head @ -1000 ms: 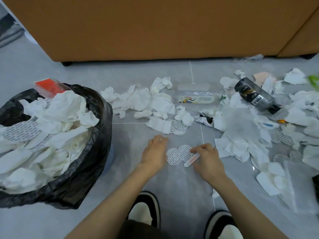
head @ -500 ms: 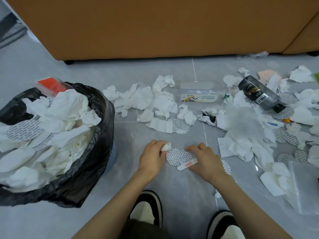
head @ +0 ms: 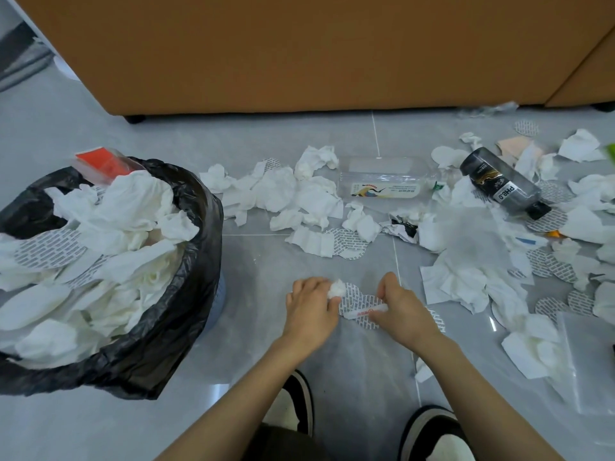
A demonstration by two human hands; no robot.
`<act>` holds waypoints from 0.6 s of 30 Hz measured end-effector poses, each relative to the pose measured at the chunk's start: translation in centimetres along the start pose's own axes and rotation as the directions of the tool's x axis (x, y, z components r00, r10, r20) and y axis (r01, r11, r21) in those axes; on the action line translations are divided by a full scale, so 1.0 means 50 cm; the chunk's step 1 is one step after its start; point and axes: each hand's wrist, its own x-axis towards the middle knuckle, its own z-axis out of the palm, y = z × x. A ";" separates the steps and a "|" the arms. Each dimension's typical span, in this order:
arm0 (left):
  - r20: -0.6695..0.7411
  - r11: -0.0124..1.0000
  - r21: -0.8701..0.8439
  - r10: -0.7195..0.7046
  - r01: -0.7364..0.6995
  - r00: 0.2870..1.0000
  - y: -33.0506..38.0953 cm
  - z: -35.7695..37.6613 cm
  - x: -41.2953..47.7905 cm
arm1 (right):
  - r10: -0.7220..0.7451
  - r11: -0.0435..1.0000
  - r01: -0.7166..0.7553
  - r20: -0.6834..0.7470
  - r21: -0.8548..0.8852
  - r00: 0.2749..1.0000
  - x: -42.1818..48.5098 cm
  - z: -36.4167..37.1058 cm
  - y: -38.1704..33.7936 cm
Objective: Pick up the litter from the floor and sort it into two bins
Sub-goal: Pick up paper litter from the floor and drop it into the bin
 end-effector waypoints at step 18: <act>0.094 0.956 -0.087 0.289 -0.281 0.953 0.041 0.035 -0.005 | 0.301 0.951 -0.295 0.059 -0.095 0.952 -0.046 -0.073 0.118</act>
